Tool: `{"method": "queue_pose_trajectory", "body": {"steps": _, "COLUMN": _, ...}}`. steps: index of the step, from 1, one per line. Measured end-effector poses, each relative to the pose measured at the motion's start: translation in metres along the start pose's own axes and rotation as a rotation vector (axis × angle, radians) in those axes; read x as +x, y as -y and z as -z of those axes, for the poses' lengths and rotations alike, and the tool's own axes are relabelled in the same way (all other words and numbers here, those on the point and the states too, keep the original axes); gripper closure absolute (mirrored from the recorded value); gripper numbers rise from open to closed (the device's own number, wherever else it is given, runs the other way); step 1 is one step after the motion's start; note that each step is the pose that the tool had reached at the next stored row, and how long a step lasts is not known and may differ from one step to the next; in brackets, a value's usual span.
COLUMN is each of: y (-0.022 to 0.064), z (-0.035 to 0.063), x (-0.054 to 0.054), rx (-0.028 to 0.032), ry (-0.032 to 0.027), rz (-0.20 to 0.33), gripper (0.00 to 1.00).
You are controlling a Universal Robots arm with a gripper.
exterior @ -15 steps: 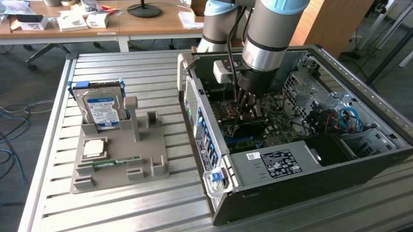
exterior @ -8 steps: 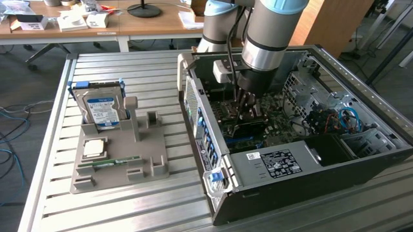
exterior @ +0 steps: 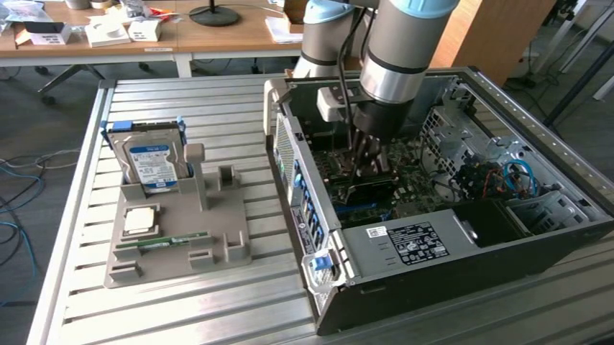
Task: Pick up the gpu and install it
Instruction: 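Press down on the gpu until it lock into place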
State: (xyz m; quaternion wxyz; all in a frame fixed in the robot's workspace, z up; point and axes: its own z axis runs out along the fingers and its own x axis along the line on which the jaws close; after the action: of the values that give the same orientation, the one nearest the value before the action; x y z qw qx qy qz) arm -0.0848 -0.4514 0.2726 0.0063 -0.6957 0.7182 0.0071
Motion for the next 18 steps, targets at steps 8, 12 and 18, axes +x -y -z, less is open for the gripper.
{"method": "queue_pose_trajectory", "body": {"steps": 8, "y": 0.0005, "z": 0.0013, "x": 0.0026, "rx": -0.0002, "ry": 0.0001, "rz": 0.0, "gripper": 0.89}}
{"method": "queue_pose_trajectory", "body": {"steps": 12, "y": 0.0007, "z": 0.001, "x": 0.0041, "rx": -0.0001, "ry": 0.0, "rz": 0.0, "gripper": 0.89}}
{"method": "queue_pose_trajectory", "body": {"steps": 18, "y": 0.0008, "z": 0.0003, "x": 0.0068, "rx": 0.0001, "ry": 0.0005, "rz": 0.0, "gripper": 0.89}}
